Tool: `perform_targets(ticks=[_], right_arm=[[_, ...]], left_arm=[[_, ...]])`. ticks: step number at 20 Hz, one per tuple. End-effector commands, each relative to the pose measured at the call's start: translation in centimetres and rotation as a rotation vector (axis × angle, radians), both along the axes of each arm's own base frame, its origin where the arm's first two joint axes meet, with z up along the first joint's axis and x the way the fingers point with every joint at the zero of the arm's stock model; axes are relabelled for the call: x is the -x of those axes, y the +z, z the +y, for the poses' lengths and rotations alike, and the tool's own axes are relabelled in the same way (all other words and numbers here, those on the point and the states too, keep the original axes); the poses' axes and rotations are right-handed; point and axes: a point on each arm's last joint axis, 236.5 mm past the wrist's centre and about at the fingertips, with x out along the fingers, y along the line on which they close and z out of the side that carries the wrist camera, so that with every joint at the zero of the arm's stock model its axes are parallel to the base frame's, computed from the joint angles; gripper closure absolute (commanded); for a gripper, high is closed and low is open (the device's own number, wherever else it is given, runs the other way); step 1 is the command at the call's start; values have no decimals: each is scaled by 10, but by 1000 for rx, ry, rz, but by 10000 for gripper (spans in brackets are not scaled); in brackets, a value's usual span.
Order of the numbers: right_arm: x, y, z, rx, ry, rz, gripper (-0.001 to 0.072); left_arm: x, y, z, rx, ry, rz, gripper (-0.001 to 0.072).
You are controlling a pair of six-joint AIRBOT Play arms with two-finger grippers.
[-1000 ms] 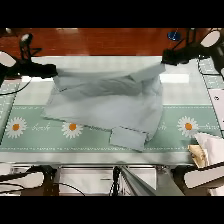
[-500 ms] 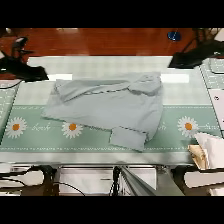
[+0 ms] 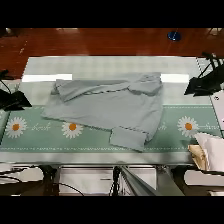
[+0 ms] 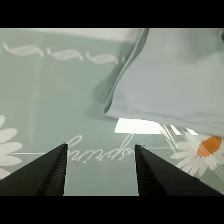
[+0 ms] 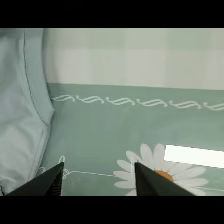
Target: Fold the shirts.
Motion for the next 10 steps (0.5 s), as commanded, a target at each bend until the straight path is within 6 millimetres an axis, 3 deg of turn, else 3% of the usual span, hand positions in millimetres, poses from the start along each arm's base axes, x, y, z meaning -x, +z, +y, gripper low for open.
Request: perform_targets(ticks=[1, 5, 8, 10], right_arm=[[9, -30, 19, -101, 7, 5, 183], [-3, -32, 31, -152, -3, -50, 183], [1, -30, 36, -175, 3, -35, 183], [6, -28, 40, -193, 8, -18, 183]], left_arm=[[25, -21, -3, 85, -31, 15, 146], [29, -43, -14, 180, -25, 43, 144], [9, -56, -34, 305, 14, -4, 122], [-2, -68, -27, 277, 41, -34, 122]])
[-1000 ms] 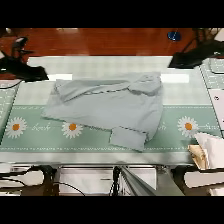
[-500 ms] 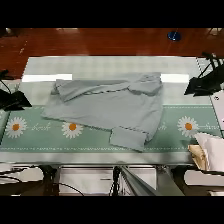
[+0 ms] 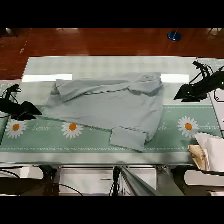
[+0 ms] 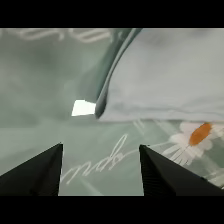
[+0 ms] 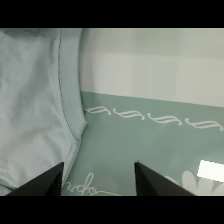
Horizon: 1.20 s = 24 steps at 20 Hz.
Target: Fold the shirts.
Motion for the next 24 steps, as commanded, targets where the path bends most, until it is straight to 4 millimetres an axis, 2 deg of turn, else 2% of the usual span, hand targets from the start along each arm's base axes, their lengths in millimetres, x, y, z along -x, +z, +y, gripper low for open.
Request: perform_targets(ticks=[1, 4, 6, 10, 12, 13, 14, 19, 20, 21, 22, 23, 24], right_arm=[[3, 6, 9, -39, 7, 1, 183], [-5, 25, 9, -24, -7, -79, 183], [-7, 42, 8, -7, -19, -134, 183], [-4, 78, 8, 22, -27, -229, 183], [-1, 94, 9, 34, -35, -268, 183], [0, 101, 9, 39, -39, -285, 183], [2, 108, 9, 44, -42, -303, 183], [8, 129, 11, 59, -55, -356, 184], [8, 130, 10, 61, -56, -359, 185], [8, 130, 9, 65, -59, -359, 185], [9, 130, 9, 65, -60, -358, 186], [9, 130, 8, 69, -61, -356, 204], [9, 129, 7, 73, -65, -352, 232]], left_arm=[[-21, -18, 1, 15, 55, -58, 100], [-23, -28, 2, 8, 47, -56, 100], [-20, -42, -10, 33, 20, -13, 84], [-20, -42, -9, 24, 5, -10, 93], [-8, -42, -8, 23, -19, 46, 128], [-3, -42, -6, 11, -39, 79, 172], [2, -43, -3, -10, -57, 109, 176], [5, -42, 0, -95, -49, 205, 177], [4, -42, -2, -101, -39, 215, 199], [6, -42, 0, -120, -40, 230, 230], [10, -43, 3, -145, -53, 248, 349], [14, -45, 10, -179, -57, 269, 523], [17, -46, 16, -200, -63, 281, 661]])
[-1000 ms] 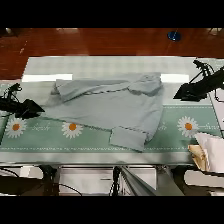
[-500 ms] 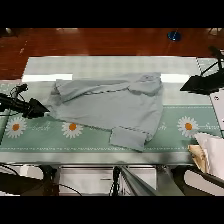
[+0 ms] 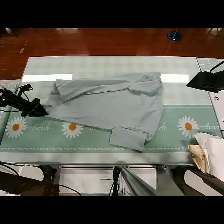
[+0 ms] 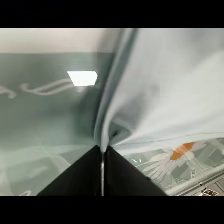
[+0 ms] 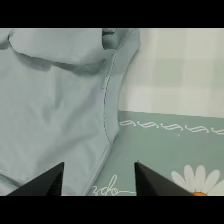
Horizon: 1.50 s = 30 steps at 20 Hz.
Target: Fold the shirts.
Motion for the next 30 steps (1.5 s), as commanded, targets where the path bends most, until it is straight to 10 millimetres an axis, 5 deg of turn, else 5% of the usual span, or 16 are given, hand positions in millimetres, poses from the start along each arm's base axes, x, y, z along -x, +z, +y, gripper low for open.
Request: perform_targets(ticks=[1, 5, 7, 9, 15, 20, 25, 30], right_arm=[[3, 0, -4, 15, -12, 8, 232], [26, -14, -29, 127, -28, 115, 229], [45, -24, -46, 199, -29, 207, 162], [54, -39, -42, 155, -28, 261, 155], [96, -123, 29, -227, -42, 414, 117], [120, -164, 88, -497, -117, 452, 120], [151, -186, 117, -531, -97, 533, 120], [152, -207, 169, -379, -34, 517, 121]], left_arm=[[19, -14, 41, -187, -70, 70, 684], [18, -14, 41, -187, -78, 60, 686], [16, -10, 43, -193, -80, 47, 686], [8, -2, 46, -200, -77, 27, 687], [-21, 20, 32, -135, -24, -66, 686], [-25, 22, 28, -125, -22, -75, 686], [-27, 22, 22, -118, -47, -85, 686], [-27, 22, 21, -116, -50, -86, 686]])
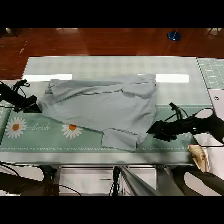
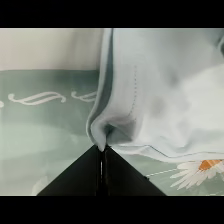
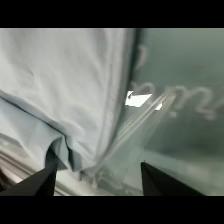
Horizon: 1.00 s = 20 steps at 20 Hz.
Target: Fold the shirts.
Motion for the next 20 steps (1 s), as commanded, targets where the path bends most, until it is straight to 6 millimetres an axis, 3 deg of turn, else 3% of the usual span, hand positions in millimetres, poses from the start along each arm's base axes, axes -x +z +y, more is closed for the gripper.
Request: perform_targets(ticks=[1, 3, 4, 5, 7, 9, 11, 13, 15, 17, 20], right_arm=[[0, -18, 32, 82, -2, -11, 121], [-1, -29, 45, 117, -15, -6, 129], [-3, -34, 53, 120, -25, -14, 177], [-5, -36, 63, 111, -36, -26, 257], [-14, -31, 80, 86, -59, -72, 652], [-29, -8, 92, 52, -39, -161, 681], [-61, 47, 100, 7, -32, -339, 681], [-91, 122, 101, -26, -56, -533, 682], [-113, 203, 86, -40, -111, -715, 682], [-124, 277, 60, -18, -170, -887, 682], [-121, 366, 19, 46, -231, -1083, 682]], left_arm=[[0, 1, -1, 3, -5, -2, 686], [-1, 1, -1, 4, -12, -5, 686], [-1, 0, -1, 3, -12, -5, 686], [-1, 1, -1, 4, -15, -6, 686], [-1, 1, -2, 5, -14, -8, 686], [-8, 9, -9, 36, -24, -55, 687], [-27, 30, -14, 52, 2, -144, 687], [-53, 67, -21, 78, 26, -265, 687], [-82, 125, -34, 123, 50, -440, 687], [-102, 199, -49, 157, 56, -639, 687], [-103, 309, -71, 138, 30, -910, 687]])
